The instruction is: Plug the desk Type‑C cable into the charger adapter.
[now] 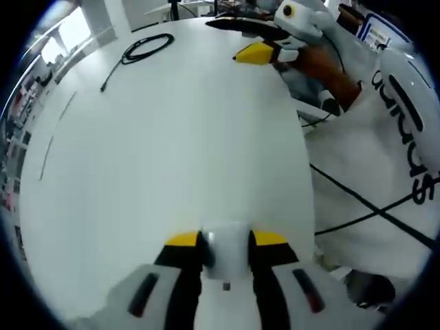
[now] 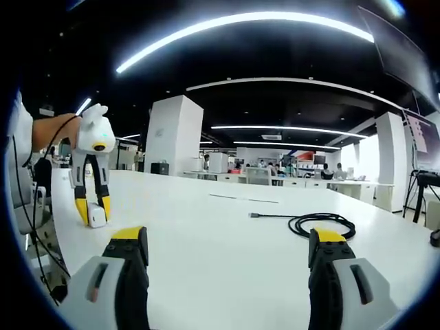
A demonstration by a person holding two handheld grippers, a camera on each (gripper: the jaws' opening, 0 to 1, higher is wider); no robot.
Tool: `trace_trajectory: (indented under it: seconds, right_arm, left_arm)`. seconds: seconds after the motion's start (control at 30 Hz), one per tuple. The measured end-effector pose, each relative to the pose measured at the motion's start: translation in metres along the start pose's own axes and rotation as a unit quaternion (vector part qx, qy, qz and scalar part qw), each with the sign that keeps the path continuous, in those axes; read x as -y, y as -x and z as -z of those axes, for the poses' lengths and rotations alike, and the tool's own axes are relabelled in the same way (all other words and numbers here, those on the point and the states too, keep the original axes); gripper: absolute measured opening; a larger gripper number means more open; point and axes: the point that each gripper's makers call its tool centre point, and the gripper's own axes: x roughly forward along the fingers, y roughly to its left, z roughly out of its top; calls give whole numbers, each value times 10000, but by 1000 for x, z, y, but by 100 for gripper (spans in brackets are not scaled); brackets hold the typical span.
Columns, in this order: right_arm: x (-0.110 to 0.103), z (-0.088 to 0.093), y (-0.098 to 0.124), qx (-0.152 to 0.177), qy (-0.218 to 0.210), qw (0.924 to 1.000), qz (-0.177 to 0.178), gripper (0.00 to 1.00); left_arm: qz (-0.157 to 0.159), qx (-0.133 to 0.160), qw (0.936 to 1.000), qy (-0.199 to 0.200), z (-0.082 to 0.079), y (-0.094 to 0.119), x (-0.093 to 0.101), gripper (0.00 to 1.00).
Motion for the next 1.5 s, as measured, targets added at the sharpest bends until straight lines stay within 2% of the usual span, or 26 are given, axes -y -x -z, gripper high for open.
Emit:
trace_trajectory:
  seconds: [0.27, 0.47, 0.7, 0.77, 0.8, 0.87, 0.97, 1.1, 1.13, 1.17, 1.2, 1.23, 1.27, 1.3, 1.43, 1.5]
  right_arm:
    - [-2, 1, -1, -23, 3, 10000, -34, 98]
    - [-4, 0, -3, -29, 11, 10000, -65, 98]
    - [-6, 0, -4, -38, 19, 9999, -95, 98]
    - [-7, 0, -5, -28, 20, 9999, -120, 98]
    - [-7, 0, -5, -27, 21, 9999, -123, 98]
    - [-7, 0, -5, -44, 21, 9999, -131, 98]
    - [-8, 0, -6, -45, 40, 9999, -148, 98]
    - [-8, -2, -7, -15, 38, 9999, -142, 98]
    - [-8, -3, -7, -18, 42, 9999, -145, 98]
    - [-9, -2, -7, -32, 53, 9999, -160, 98]
    - [-10, -3, -7, -24, 62, 9998, -167, 98]
    - [-10, -2, -7, -24, 65, 9998, -172, 98]
    - [-10, -2, -7, -28, 61, 9998, -180, 98]
    - [-11, -2, -8, -17, 54, 9998, -180, 98]
    - [-12, -3, -8, 1, 42, 9998, -190, 98]
    - [-13, -3, -8, 2, 46, 9998, -190, 98]
  left_arm:
    - [3, 87, 10000, -4, -1, 3, 0, 25]
    - [47, 304, 9995, 95, -3, 10, 3, 29]
    - [-82, 957, 9942, 486, -10, 23, -5, 38]
    - [-117, 1386, 9880, 665, -13, 26, -7, 39]
    - [-93, 1485, 9861, 733, -13, 27, -7, 39]
    - [-122, 1895, 9775, 915, -15, 30, -9, 39]
    - [-167, 2315, 9663, 1118, -16, 34, -8, 39]
    - [-293, 2981, 9436, 1414, -19, 40, -8, 40]
    - [-411, 3173, 9365, 1439, -21, 43, -10, 40]
    - [-532, 3431, 9262, 1470, -23, 49, -12, 41]
    - [-599, 3560, 9197, 1543, -24, 52, -13, 42]
    - [-858, 3832, 9044, 1668, -26, 59, -20, 43]
    - [-1109, 3979, 8948, 1695, -26, 63, -25, 45]
    - [-1297, 4091, 8883, 1638, -26, 66, -27, 48]
    - [-1576, 4636, 8549, 1715, -28, 79, -20, 51]
    - [-1729, 4761, 8435, 1791, -25, 81, -20, 52]
